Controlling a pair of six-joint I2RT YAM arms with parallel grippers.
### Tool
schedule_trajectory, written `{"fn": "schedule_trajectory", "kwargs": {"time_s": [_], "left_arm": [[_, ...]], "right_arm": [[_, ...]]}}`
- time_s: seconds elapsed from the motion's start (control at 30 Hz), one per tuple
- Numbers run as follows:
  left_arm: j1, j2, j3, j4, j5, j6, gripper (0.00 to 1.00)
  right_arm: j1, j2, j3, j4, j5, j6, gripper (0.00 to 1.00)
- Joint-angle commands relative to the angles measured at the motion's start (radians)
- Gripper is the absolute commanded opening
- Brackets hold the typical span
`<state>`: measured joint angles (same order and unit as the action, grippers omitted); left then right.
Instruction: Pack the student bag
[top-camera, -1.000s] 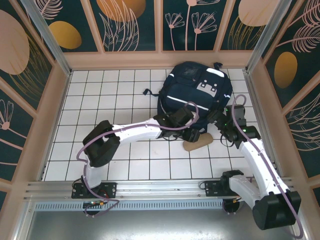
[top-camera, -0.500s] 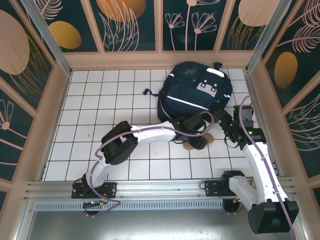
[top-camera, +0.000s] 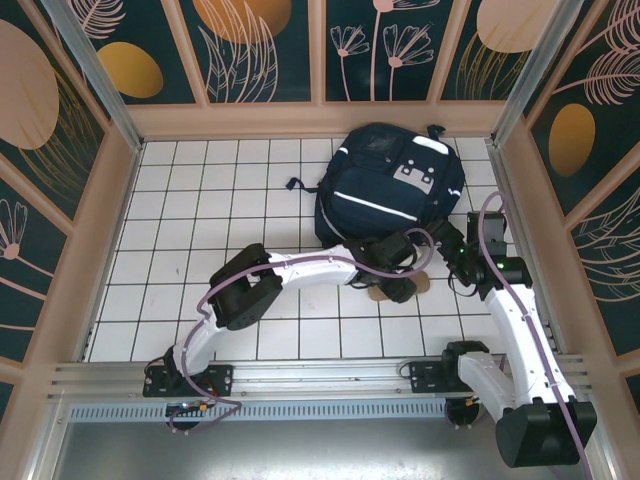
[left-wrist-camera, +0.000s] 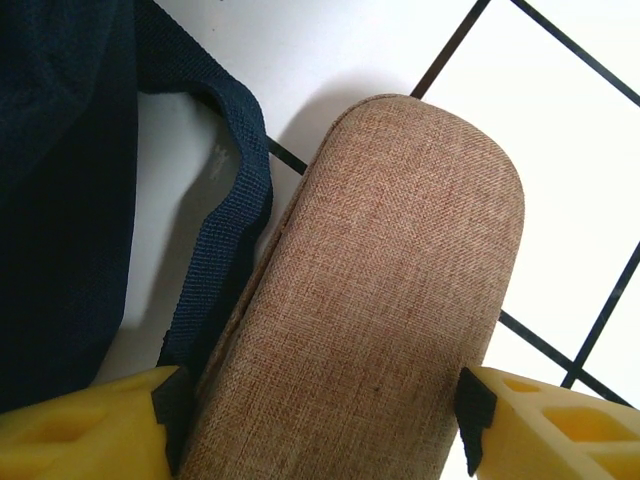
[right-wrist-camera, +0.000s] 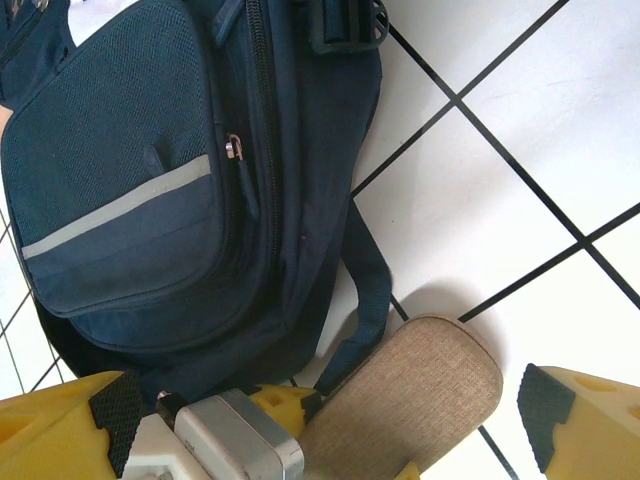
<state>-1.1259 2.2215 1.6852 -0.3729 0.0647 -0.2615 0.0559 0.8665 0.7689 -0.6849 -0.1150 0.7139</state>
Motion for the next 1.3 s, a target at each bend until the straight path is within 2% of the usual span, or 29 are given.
{"fn": "schedule_trajectory", "kwargs": {"time_s": [0.0, 0.13, 0.3, 0.4, 0.57, 0.63, 0.83, 1.03, 1.27], "left_arm": [[-0.021, 0.048, -0.017, -0.070, -0.009, 0.035, 0.75], [-0.037, 0.004, -0.073, -0.038, 0.008, 0.047, 0.78], [-0.037, -0.025, -0.121, -0.001, 0.005, 0.023, 0.76], [-0.037, -0.008, -0.100, -0.014, -0.037, 0.014, 0.71], [-0.037, -0.025, -0.099, 0.001, -0.062, -0.004, 0.54], [-0.037, -0.054, -0.117, 0.012, -0.079, -0.015, 0.51], [-0.037, -0.201, -0.214, 0.052, -0.140, -0.077, 0.44], [-0.034, -0.387, -0.330, 0.093, -0.198, -0.140, 0.40], [0.025, -0.580, -0.431, 0.144, -0.197, -0.216, 0.38]], "right_arm": [[-0.013, -0.003, -0.017, 0.019, -0.027, 0.009, 0.99], [-0.029, 0.002, -0.006, 0.016, -0.038, 0.003, 0.99], [-0.074, -0.005, 0.035, -0.010, -0.021, -0.011, 0.99], [-0.097, -0.005, 0.046, -0.008, -0.038, -0.022, 0.99], [-0.102, 0.004, 0.043, -0.009, -0.057, -0.030, 0.99], [-0.102, 0.005, 0.048, -0.006, -0.058, -0.035, 0.99], [-0.100, 0.063, 0.085, 0.024, -0.093, -0.075, 0.94], [-0.082, 0.157, 0.145, 0.074, -0.130, -0.130, 0.83], [0.057, 0.326, 0.254, 0.091, -0.028, -0.204, 0.81]]}}
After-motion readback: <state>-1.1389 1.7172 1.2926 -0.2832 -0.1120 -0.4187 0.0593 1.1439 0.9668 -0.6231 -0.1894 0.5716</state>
